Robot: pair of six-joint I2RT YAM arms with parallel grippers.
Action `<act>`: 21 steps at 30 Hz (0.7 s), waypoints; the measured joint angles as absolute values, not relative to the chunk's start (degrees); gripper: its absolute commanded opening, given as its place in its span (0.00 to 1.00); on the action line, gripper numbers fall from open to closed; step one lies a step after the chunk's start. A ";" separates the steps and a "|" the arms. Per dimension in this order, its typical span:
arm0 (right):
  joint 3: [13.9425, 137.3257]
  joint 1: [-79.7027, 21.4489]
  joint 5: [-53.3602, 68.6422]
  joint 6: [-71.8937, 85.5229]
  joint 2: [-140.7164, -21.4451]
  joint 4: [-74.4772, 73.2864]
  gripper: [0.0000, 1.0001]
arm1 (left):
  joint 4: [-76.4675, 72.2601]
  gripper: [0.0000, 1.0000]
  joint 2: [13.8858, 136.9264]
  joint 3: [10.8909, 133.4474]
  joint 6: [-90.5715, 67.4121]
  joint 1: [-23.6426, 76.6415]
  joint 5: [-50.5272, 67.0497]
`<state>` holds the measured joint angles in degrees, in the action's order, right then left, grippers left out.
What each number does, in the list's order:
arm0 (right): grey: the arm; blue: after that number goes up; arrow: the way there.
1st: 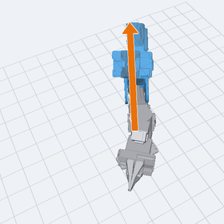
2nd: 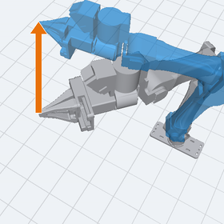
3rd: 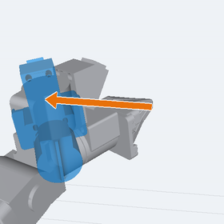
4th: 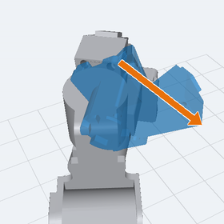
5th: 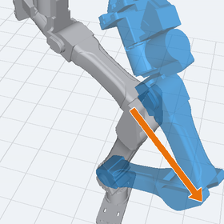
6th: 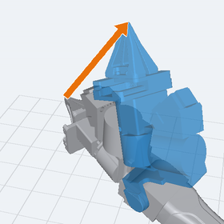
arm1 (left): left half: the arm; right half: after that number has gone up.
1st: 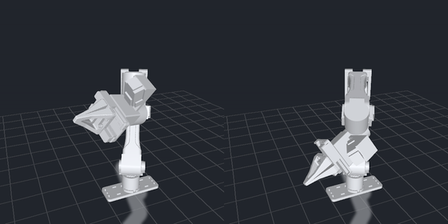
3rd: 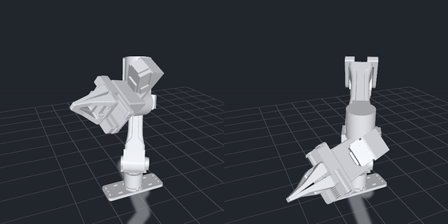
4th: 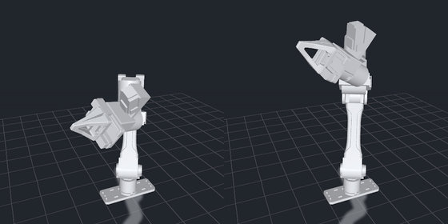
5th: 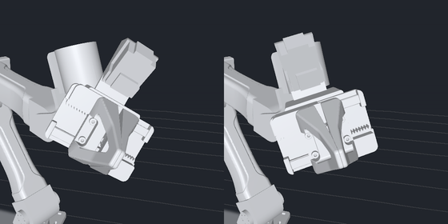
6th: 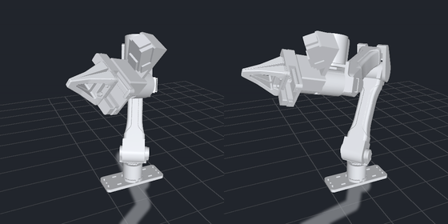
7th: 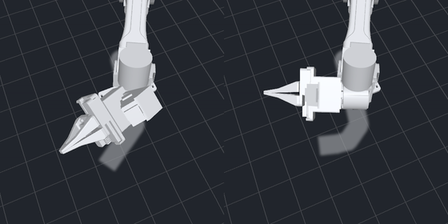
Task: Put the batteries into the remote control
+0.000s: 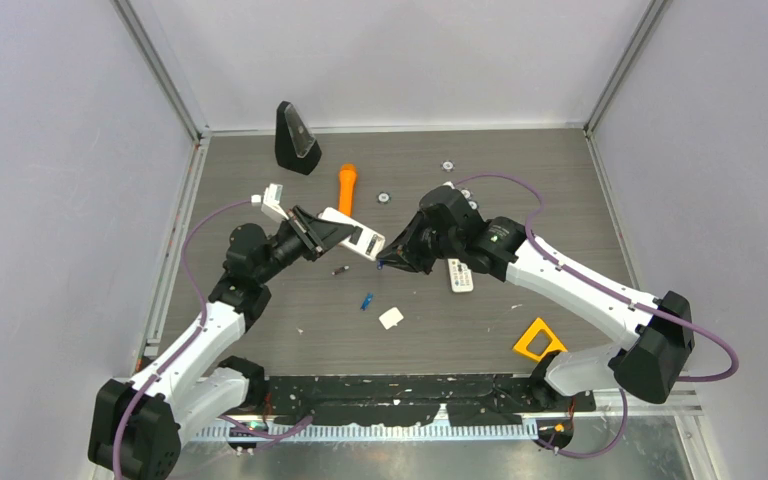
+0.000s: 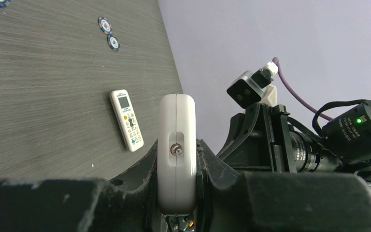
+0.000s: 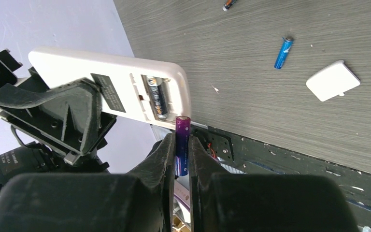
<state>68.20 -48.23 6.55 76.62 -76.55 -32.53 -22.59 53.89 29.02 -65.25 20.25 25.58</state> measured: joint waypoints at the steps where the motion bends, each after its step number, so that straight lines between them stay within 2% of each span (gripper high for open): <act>1: 68.20 -48.16 6.55 76.62 -76.55 -32.32 0.05 | -22.44 0.00 53.89 29.02 -65.21 20.25 25.61; 21: 68.25 -47.31 8.14 76.51 -79.42 -28.42 0.05 | -21.58 0.00 54.48 29.02 -64.07 20.18 26.57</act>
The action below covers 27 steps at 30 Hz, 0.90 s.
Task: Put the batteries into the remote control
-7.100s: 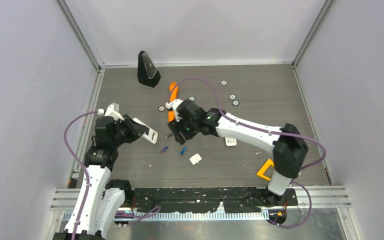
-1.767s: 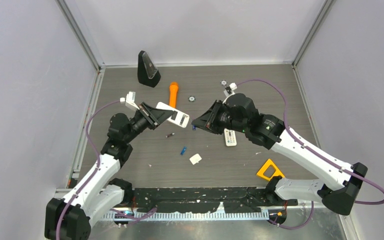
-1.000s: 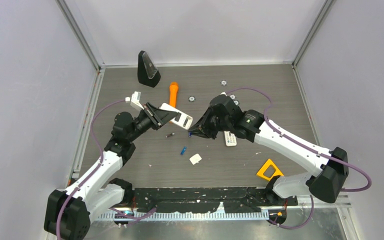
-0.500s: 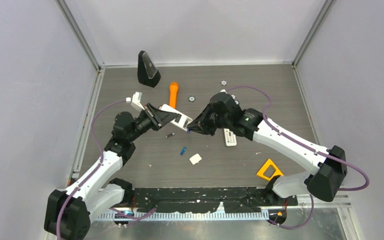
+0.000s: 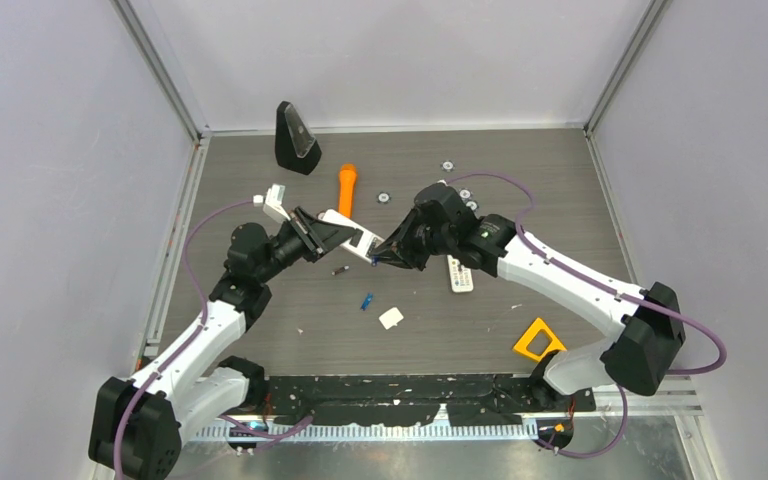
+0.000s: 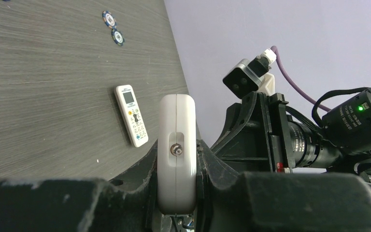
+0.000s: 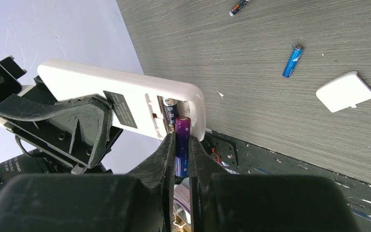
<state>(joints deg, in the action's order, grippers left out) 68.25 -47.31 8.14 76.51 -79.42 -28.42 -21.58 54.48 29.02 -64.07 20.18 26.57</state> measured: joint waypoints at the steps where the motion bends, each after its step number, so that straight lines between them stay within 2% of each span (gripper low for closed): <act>1: 68.25 -47.13 8.21 76.53 -79.55 -28.56 0.05 | -21.47 0.00 54.48 29.02 -64.10 20.18 26.57; 9: 68.27 -46.94 8.23 76.73 -79.68 -29.21 0.05 | -20.73 0.00 54.48 29.02 -64.10 20.25 26.61; 16: 68.66 -46.61 8.47 77.67 -80.62 -29.58 0.22 | -19.88 0.00 54.48 29.02 -64.10 20.23 26.37; 27: 69.23 -45.89 9.19 79.99 -82.02 -30.06 0.34 | -17.02 0.00 54.50 29.02 -64.93 20.25 26.15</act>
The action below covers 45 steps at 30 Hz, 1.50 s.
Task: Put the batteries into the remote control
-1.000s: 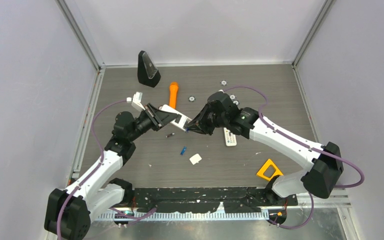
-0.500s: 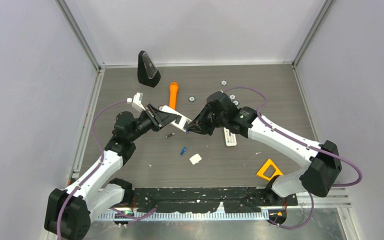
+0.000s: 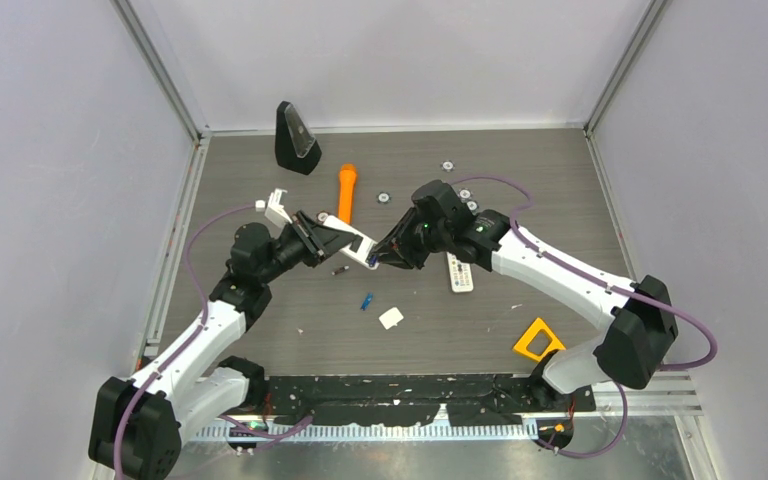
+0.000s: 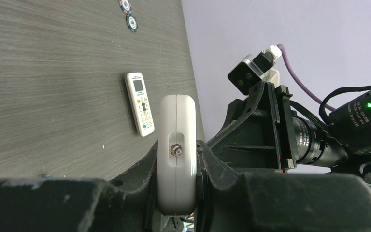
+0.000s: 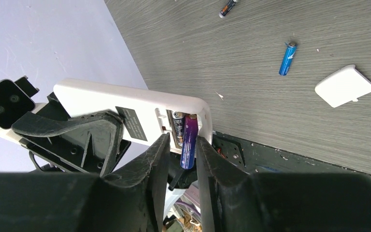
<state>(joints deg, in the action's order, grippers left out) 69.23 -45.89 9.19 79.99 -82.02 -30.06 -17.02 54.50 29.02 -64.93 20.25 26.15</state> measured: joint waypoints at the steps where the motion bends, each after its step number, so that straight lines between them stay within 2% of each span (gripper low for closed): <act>1: 69.23 -45.87 9.30 80.16 -82.06 -30.04 0.34 | -16.78 0.00 54.50 29.02 -65.17 20.25 26.09; 12: 69.25 -45.63 9.54 80.36 -82.04 -30.04 0.49 | -13.34 0.00 55.75 30.55 -66.43 20.25 25.71; 19: 69.21 -44.69 9.52 79.99 -79.00 -30.24 0.54 | -11.66 0.00 57.21 31.73 -68.58 20.25 25.54; 20: 69.19 -44.42 9.50 79.66 -78.22 -30.24 0.61 | -11.55 0.00 57.54 31.73 -68.84 20.25 25.58; 21: 69.19 -44.07 9.50 79.11 -77.41 -30.26 0.74 | -11.46 0.00 57.78 31.73 -68.99 20.25 25.71; 22: 69.19 -43.83 9.50 78.41 -76.73 -30.26 0.80 | -11.38 0.00 58.02 31.73 -69.10 20.25 25.96; 23: 69.19 -43.38 9.54 76.31 -75.99 -30.28 0.93 | -11.27 0.00 58.22 31.73 -69.23 20.25 26.37; 24: 69.19 -42.92 9.63 74.11 -75.31 -30.30 0.98 | -11.25 0.00 58.37 31.73 -69.28 20.23 26.83; 32: 69.21 -39.13 12.32 45.39 -70.85 -31.68 0.95 | -9.30 0.00 61.76 34.26 -67.75 20.14 36.60; 36: 69.21 -39.03 17.50 33.08 -69.63 -32.14 0.95 | -9.28 0.00 62.52 34.72 -66.59 20.14 41.80; 45: 68.69 -41.58 24.40 22.41 -70.54 -33.67 0.95 | -10.94 0.00 65.30 35.18 -66.81 20.14 47.20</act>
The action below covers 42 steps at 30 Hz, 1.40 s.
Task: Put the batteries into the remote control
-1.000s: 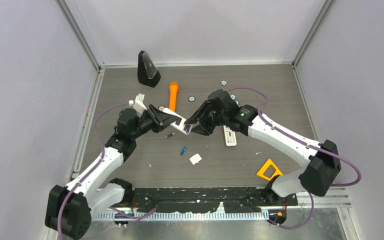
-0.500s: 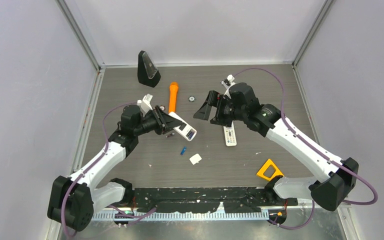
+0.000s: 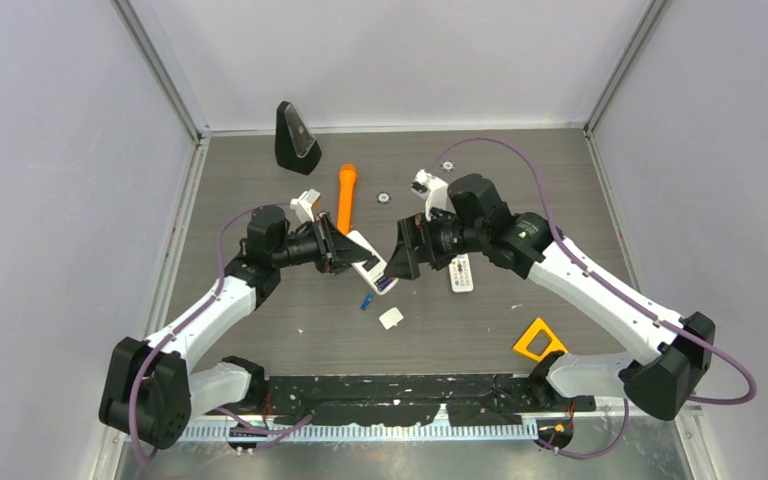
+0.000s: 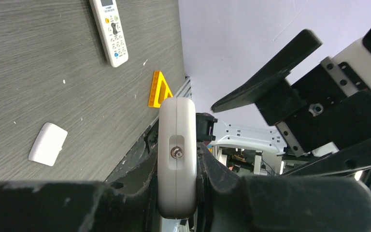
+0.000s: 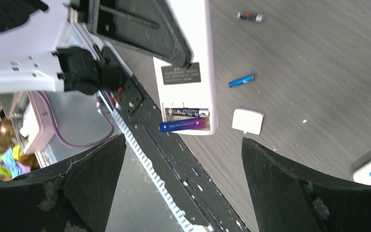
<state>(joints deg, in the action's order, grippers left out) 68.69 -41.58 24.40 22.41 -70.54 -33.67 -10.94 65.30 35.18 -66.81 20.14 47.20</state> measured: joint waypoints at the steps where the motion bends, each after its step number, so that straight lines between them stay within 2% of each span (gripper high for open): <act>1: 68.79 -42.28 24.38 21.63 -71.11 -34.26 0.95 | -10.94 0.00 65.39 35.24 -66.85 20.14 47.24; 10: 70.83 -48.29 17.98 17.80 -77.03 -39.70 0.95 | -11.73 0.00 65.65 35.35 -66.92 20.14 47.31; 18: 71.70 -48.73 13.50 17.47 -77.25 -40.84 0.95 | -11.79 0.00 65.65 35.35 -66.92 20.14 47.35; 42: 71.79 -48.73 14.57 18.24 -77.76 -39.44 0.96 | -11.79 0.00 65.65 35.35 -66.81 20.14 47.40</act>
